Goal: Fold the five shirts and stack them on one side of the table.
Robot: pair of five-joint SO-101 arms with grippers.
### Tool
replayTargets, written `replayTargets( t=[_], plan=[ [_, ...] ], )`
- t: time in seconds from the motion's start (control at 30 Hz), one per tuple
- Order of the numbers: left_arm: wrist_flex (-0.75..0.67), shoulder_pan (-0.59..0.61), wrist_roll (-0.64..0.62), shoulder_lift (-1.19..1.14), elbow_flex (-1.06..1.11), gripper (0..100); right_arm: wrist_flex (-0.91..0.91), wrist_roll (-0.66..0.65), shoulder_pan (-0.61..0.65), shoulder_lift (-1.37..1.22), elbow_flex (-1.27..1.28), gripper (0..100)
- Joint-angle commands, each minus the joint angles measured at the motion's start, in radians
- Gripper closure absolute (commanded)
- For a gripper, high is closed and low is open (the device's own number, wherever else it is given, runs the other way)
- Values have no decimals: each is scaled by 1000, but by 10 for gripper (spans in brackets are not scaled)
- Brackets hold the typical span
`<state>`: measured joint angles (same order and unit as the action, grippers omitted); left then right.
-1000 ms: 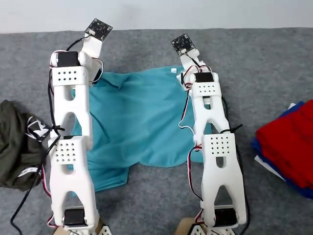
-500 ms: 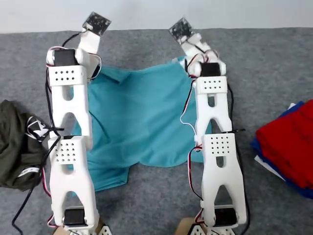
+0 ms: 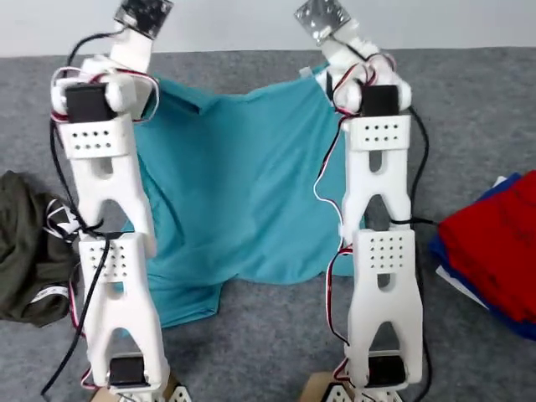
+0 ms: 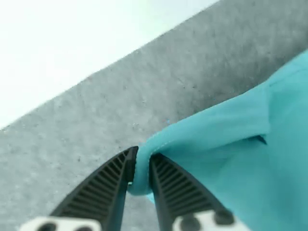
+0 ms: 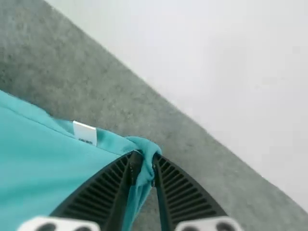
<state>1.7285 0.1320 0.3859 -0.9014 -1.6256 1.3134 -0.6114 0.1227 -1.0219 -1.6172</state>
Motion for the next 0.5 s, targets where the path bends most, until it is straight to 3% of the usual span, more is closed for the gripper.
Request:
replayTargets(
  t=[0.0,0.47],
  plan=[
    [21,3,-5,187,-51,998,84,-5,-22,189,-64,988],
    [-68,6,-3,692,-51,998,479,-41,-143,581,-57,988]
  ],
)
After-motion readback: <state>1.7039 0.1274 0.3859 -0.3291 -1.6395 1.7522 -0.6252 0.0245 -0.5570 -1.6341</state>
